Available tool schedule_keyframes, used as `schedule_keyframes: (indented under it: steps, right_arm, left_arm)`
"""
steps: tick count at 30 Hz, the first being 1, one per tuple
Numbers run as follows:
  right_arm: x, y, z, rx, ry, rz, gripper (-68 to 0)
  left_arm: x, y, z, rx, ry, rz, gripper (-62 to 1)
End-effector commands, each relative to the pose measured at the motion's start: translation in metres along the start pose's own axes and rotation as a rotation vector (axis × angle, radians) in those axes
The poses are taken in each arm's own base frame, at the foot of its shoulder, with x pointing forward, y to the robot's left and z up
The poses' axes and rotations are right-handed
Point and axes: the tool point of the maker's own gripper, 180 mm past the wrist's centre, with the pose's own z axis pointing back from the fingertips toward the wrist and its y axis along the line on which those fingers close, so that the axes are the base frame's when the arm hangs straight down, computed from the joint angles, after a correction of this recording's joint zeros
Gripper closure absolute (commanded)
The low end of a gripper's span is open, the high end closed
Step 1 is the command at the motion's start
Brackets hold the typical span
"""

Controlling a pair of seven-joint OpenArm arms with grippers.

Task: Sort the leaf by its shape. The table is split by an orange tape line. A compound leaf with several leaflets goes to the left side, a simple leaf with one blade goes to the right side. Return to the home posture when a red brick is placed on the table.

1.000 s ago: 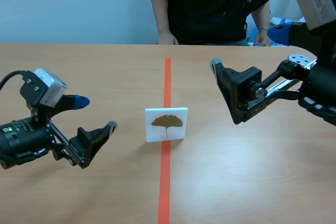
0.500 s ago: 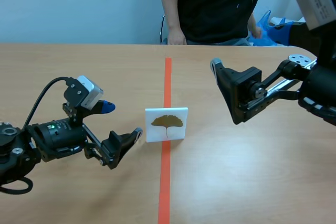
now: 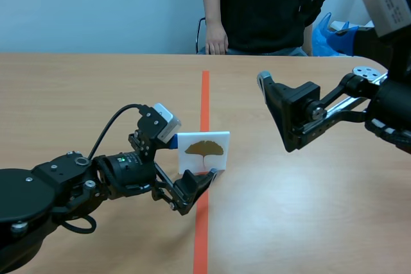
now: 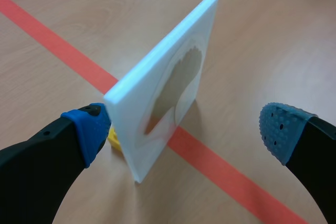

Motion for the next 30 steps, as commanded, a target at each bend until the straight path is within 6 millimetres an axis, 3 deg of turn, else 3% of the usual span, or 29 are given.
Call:
schedule_keyframes:
  steps: [1, 10, 20, 30]
  right_arm:
    - [0.015, -0.003, 0.0, -0.004, -0.044, 0.014, -65.3]
    - [0.015, -0.003, 0.0, -0.004, -0.044, 0.014, -65.3]
    - [0.015, -0.003, 0.0, -0.004, -0.044, 0.014, -65.3]
    - [0.015, -0.003, 0.0, -0.004, -0.044, 0.014, -65.3]
  left_arm:
    - [0.024, 0.004, -0.01, 0.006, -0.065, -0.012, -60.2]
    - [0.028, 0.001, -0.028, -0.001, -0.067, -0.027, -58.5]
    - [0.031, 0.014, -0.026, 0.071, -0.1, -0.048, -29.1]
    - [0.032, 0.014, -0.026, 0.071, -0.105, -0.048, -14.2]
